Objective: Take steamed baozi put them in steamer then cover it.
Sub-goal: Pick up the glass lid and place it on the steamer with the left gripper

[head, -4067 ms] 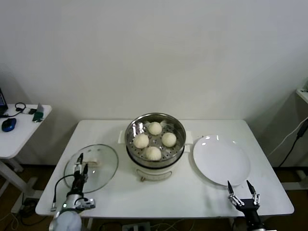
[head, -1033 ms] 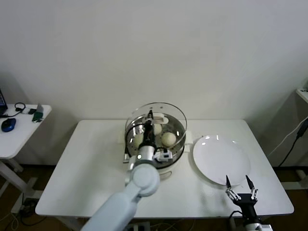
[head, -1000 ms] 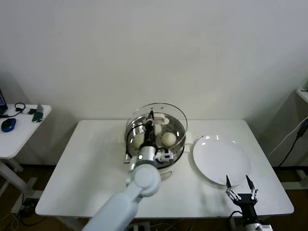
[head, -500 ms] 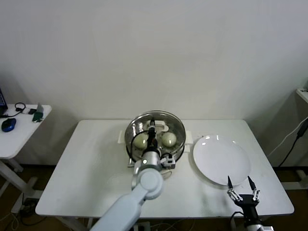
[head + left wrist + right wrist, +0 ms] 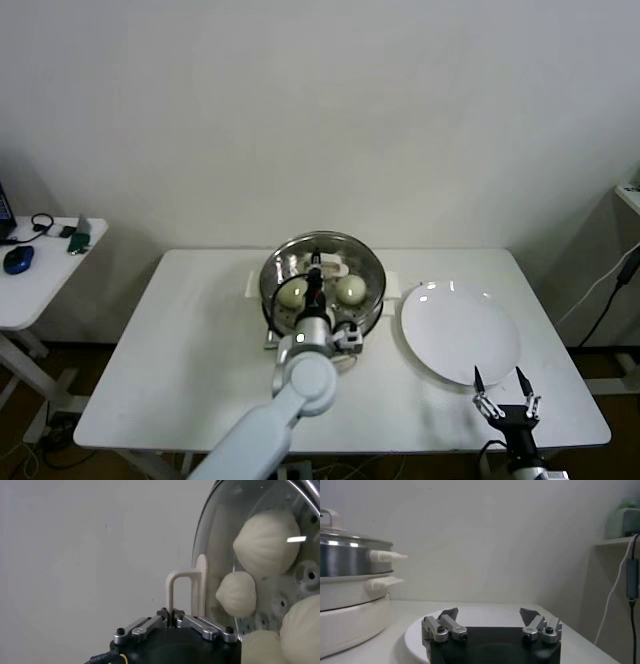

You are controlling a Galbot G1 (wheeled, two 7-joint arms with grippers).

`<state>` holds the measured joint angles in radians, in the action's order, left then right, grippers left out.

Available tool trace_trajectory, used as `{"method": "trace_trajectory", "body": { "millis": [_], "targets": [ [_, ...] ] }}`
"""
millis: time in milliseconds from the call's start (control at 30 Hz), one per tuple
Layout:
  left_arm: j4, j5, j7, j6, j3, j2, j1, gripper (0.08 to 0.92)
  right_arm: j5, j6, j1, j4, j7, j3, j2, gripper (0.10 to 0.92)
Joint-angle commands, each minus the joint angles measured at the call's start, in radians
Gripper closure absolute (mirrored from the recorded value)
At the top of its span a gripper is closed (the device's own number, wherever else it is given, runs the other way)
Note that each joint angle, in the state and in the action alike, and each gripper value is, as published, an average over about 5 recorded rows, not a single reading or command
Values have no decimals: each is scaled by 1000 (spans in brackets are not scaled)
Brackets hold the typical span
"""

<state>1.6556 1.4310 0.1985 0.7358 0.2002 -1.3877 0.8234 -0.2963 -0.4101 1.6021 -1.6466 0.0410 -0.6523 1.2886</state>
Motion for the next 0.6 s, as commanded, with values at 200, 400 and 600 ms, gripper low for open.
{"method": "trace_trajectory", "body": {
  "millis": [200, 400, 600],
  "targets": [
    [46, -10, 52, 49, 8, 29, -15, 860, 4, 1, 0, 0, 5, 12, 6, 203],
    [54, -26, 54, 46, 16, 28, 5, 860, 5, 1, -1, -3, 8, 12, 7, 203],
    [56, -45, 52, 40, 17, 28, 4, 860, 10, 0, -2, -5, 9, 12, 8, 203]
  ]
}}
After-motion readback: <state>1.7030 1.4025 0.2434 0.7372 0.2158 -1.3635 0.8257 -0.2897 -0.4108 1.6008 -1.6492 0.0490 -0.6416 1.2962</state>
